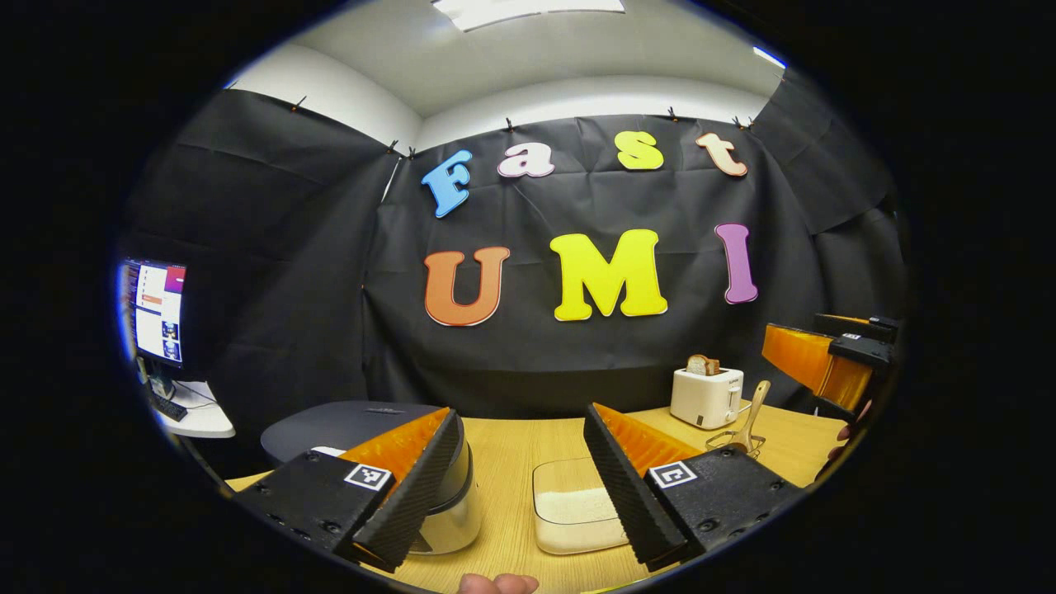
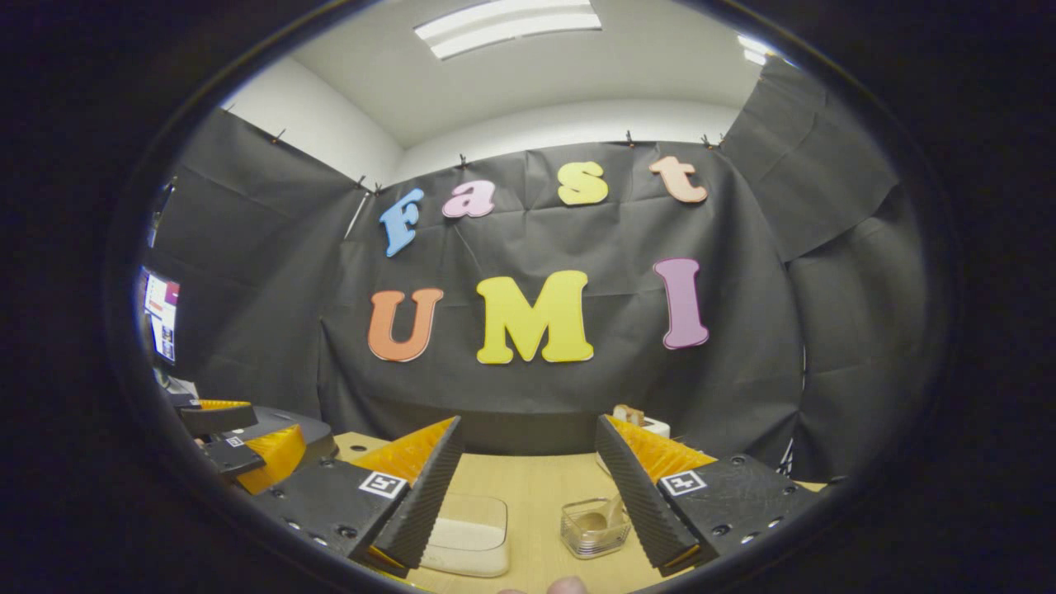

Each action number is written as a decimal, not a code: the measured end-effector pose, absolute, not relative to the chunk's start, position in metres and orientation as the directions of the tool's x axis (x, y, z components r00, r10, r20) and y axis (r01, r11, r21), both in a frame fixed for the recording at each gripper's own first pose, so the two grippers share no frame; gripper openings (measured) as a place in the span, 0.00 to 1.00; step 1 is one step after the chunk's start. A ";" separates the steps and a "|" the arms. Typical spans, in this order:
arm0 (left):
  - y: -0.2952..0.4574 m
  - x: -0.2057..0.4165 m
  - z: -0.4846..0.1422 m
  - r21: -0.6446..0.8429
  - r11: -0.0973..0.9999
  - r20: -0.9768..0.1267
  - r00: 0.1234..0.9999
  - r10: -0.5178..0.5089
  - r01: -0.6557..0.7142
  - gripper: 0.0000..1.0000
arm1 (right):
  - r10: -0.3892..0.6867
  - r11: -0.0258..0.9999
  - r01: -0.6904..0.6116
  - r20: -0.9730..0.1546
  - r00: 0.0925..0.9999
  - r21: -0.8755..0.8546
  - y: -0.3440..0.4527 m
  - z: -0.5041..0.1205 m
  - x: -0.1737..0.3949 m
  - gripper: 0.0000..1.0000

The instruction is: Close the left gripper, press the button to open the rice cooker; take a wooden spoon from the chopstick holder with the right hand, scoop a spoonful of rice and pour it into the rice cooker, then put the wooden spoon back into the chopstick holder.

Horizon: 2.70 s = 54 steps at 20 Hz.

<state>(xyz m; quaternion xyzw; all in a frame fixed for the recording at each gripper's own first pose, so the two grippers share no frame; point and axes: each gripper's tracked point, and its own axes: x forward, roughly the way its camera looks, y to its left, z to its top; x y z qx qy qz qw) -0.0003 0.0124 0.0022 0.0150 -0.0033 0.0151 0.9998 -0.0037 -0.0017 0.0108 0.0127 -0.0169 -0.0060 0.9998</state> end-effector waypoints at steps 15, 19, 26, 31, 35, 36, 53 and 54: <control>0.015 0.000 -0.003 0.041 0.998 -0.015 0.999 0.047 -0.046 0.97 | 0.034 0.999 -0.035 0.028 0.999 0.013 0.007 0.008 0.001 0.95; 0.017 0.000 -0.001 0.040 0.997 -0.012 0.998 0.060 -0.060 0.98 | 0.053 0.999 -0.053 0.013 0.998 0.002 0.004 0.000 0.003 0.95; 0.016 -0.011 0.006 0.051 0.993 -0.014 0.994 0.109 -0.108 0.97 | 0.089 0.995 -0.090 0.007 0.996 0.039 -0.016 0.001 0.004 0.95; 0.034 -0.013 0.017 0.007 0.992 -0.047 0.991 0.125 -0.125 0.97 | 0.079 0.995 -0.081 0.023 0.997 0.054 -0.041 0.004 0.003 0.95; 0.070 -0.023 0.015 0.065 0.983 -0.093 0.980 0.178 -0.173 0.97 | 0.079 0.994 -0.079 -0.003 0.997 0.080 -0.058 -0.005 0.007 0.95; 0.082 -0.025 0.015 0.089 0.978 -0.104 0.974 0.199 -0.190 0.97 | 0.076 0.993 -0.075 -0.008 0.997 0.086 -0.062 -0.008 0.008 0.95; 0.158 -0.006 -0.001 0.103 0.974 -0.444 0.867 0.227 -0.202 0.49 | 0.066 0.986 -0.055 -0.068 0.995 0.155 -0.112 -0.042 0.024 0.95; 0.161 -0.005 -0.005 0.110 0.973 -0.462 0.856 0.233 -0.205 0.45 | 0.066 0.986 -0.055 -0.066 0.996 0.157 -0.114 -0.043 0.024 0.96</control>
